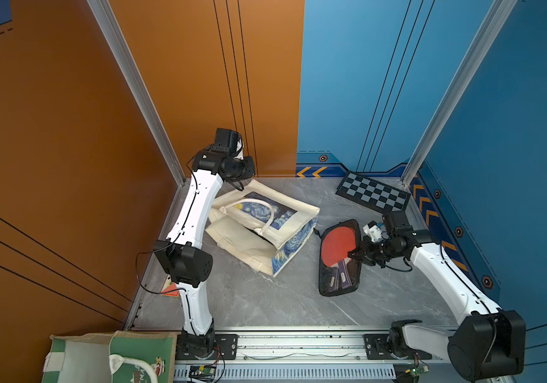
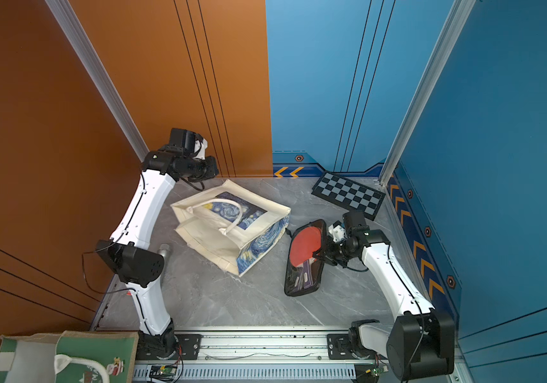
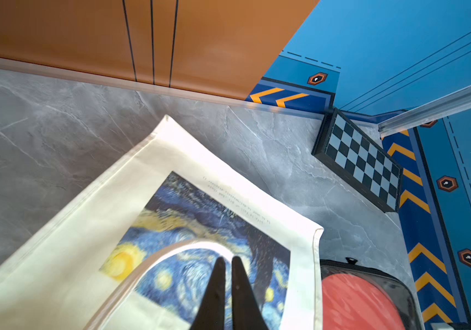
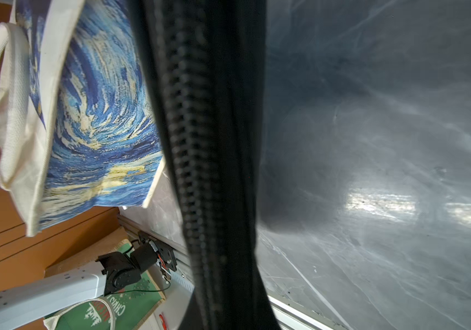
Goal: Remove the ping pong set from the canvas bag
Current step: Place the ping pong set at the center of the board.
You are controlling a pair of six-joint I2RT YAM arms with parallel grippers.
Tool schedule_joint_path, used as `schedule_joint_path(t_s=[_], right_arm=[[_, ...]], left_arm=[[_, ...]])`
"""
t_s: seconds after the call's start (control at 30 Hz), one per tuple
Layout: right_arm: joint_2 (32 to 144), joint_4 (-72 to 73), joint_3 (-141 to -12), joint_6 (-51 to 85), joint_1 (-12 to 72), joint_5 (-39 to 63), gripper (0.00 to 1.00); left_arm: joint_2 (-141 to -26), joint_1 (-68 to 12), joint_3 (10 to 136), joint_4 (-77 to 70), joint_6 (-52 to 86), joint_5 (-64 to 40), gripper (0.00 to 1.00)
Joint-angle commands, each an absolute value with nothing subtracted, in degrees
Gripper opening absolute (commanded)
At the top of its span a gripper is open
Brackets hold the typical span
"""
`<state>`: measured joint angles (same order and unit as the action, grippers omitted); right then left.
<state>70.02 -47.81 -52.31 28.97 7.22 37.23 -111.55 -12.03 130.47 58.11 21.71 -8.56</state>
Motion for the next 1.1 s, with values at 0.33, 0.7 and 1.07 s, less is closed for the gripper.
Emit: schedule_joint_path(t_s=[0.33,0.7,1.07], right_arm=[[81.2,-35.2,-52.1,27.8,6.9,35.3,0.0],[84.5,-39.5,-49.7,26.2,4.9,25.7,0.18],[84.8,-40.1,-49.4,25.5,2.1,23.7,0.54]], left_arm=[[-100.9,-8.8,115.1,58.2,8.7,-12.3,0.18],[-81.3,-9.0,94.9,58.0,-1.5,-2.4,0.43],[-70.0,-5.2,78.7,58.0,-3.9,0.8,0.47]])
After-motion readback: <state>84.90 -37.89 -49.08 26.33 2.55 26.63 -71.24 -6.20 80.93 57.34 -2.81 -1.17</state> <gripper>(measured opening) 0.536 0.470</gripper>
